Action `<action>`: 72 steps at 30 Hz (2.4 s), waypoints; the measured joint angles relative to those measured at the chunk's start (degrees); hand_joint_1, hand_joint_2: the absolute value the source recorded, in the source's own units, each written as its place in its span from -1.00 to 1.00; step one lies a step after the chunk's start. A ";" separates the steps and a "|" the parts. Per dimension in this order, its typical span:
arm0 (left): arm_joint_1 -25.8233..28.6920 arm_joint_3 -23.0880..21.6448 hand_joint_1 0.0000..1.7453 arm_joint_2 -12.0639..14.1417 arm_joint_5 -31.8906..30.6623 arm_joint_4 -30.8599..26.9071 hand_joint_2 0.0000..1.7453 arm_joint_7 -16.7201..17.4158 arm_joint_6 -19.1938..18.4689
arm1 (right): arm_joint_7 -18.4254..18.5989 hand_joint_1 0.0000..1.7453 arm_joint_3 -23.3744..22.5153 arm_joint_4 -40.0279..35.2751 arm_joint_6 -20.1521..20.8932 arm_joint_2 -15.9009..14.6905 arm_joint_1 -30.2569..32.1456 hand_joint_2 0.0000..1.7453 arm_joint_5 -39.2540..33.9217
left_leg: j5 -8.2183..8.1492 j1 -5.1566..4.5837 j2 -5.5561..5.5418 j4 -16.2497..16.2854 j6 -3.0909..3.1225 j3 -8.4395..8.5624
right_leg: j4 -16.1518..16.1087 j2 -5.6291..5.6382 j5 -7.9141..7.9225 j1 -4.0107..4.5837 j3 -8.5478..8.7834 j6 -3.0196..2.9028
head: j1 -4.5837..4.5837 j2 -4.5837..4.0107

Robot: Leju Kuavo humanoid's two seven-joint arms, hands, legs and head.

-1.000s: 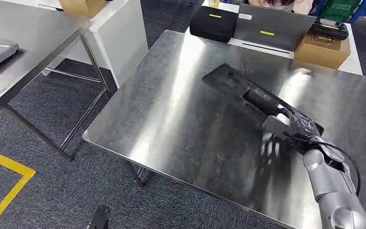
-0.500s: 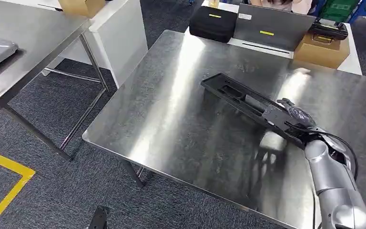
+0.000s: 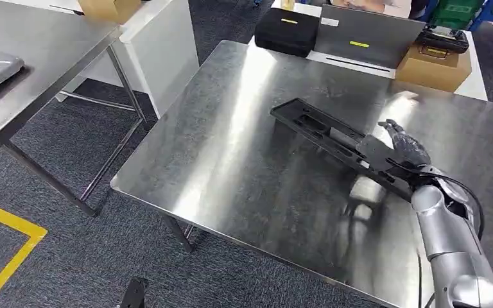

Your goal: Take the parts from the cabinet and place them on the table.

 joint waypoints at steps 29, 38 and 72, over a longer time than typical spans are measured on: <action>-1.12 -0.04 -1.00 -0.59 -2.45 -0.13 -1.00 2.25 -1.79 | -1.97 -1.00 7.41 -6.94 -12.42 1.47 -3.25 -1.00 6.47 | 0.00 0.00 0.01 0.00 -0.01 0.03 | 0.00 0.03 0.00 0.01 0.00 0.00 | 0.02 0.00; -1.11 0.00 -1.00 -0.35 -2.47 -0.33 -1.00 2.05 -1.22 | -1.00 -1.00 10.65 -6.78 -14.23 2.45 -3.54 -1.00 6.28 | 0.00 0.02 0.02 0.00 -0.01 0.02 | 0.01 0.03 0.00 0.02 0.00 0.00 | 0.00 0.00; -1.20 0.50 -1.00 0.26 -3.15 -0.42 -1.00 2.99 -1.29 | 1.18 -1.00 14.03 -6.65 -15.20 3.28 -3.90 -1.00 10.58 | -3.24 2.99 1.99 17.34 -3.57 -12.78 | 1.45 -3.36 -2.55 -1.26 0.84 -0.88 | -0.22 0.00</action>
